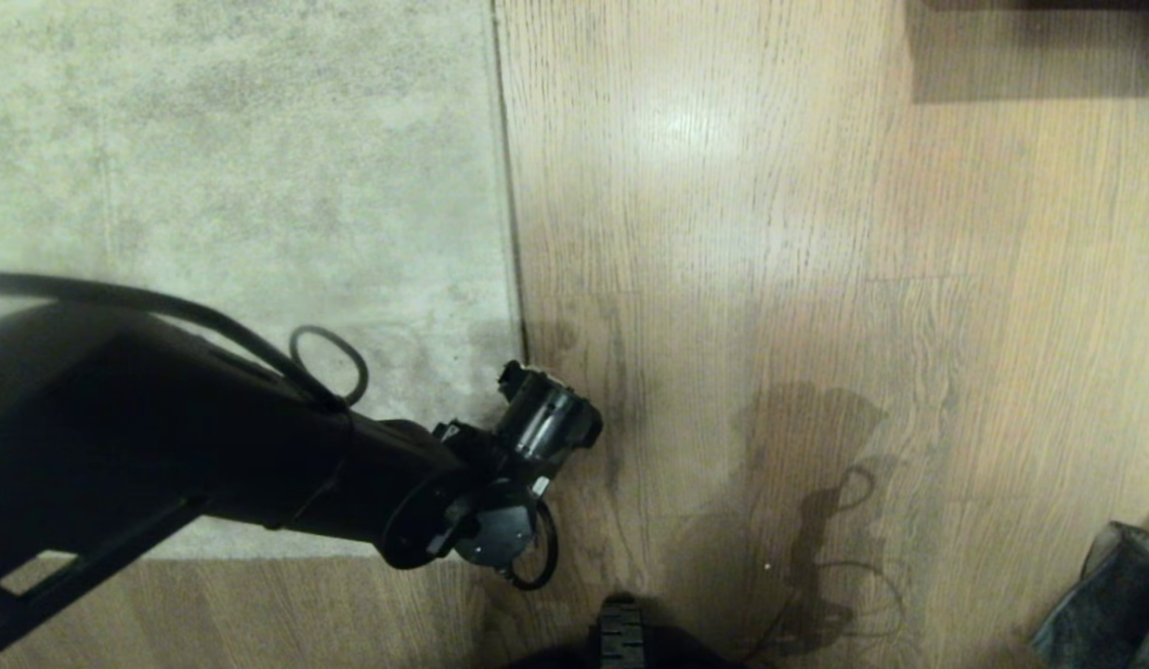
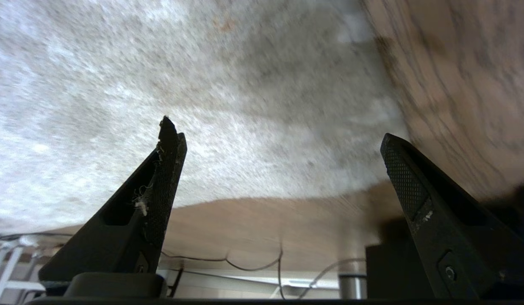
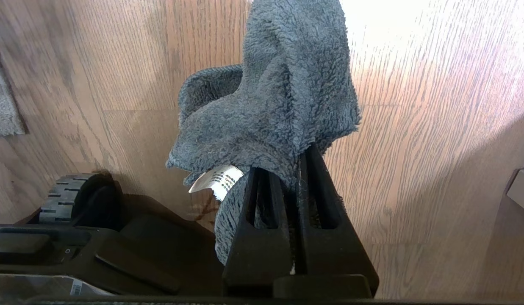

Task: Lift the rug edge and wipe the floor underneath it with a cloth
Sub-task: Lift up the carpet

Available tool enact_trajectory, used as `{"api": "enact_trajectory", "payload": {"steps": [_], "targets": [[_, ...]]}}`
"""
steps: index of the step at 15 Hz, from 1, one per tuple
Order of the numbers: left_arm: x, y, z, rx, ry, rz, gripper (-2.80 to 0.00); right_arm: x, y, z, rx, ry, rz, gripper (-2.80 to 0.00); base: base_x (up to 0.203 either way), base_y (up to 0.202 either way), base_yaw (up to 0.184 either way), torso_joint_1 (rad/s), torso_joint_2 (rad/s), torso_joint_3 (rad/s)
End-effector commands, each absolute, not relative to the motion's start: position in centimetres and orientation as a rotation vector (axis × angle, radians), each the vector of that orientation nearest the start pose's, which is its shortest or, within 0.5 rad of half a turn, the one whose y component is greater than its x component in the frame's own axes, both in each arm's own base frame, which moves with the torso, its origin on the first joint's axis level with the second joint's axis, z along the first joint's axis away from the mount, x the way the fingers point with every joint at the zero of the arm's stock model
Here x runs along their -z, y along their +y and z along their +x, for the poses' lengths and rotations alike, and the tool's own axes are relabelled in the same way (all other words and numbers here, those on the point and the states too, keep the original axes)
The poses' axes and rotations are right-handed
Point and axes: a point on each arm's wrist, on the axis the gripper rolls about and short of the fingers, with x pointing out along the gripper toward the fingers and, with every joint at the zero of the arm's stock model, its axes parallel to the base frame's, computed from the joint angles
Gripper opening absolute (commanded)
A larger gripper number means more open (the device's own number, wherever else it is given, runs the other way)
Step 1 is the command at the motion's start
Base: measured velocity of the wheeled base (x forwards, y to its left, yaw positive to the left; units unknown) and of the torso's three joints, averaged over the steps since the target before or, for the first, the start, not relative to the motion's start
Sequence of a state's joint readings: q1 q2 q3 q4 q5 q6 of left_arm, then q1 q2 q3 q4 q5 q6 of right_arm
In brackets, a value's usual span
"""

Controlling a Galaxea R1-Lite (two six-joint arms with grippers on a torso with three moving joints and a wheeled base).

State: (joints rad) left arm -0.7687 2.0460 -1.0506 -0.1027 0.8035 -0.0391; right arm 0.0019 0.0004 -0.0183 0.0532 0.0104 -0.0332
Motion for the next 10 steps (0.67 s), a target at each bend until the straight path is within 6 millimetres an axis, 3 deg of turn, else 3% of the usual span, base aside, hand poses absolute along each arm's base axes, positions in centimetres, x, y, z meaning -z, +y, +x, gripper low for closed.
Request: {"api": "enact_trajectory", "payload": {"steps": [1,10], "targets": [[-7.8,-24.2,27.4,-0.077,0.606,0.603,0.00,-7.5,0.0,-2.4,-0.014,0.034,-0.034,-2.80,0.000,0.000,0.000,0.000,0.00,0.000],[-6.4,-26.1,30.8,-0.222,0.484,0.632,0.00,-7.5,0.0,-2.4,-0.014,0.035,-0.034,-2.80,0.000,0.000,0.000,0.000,0.00,0.000]]}}
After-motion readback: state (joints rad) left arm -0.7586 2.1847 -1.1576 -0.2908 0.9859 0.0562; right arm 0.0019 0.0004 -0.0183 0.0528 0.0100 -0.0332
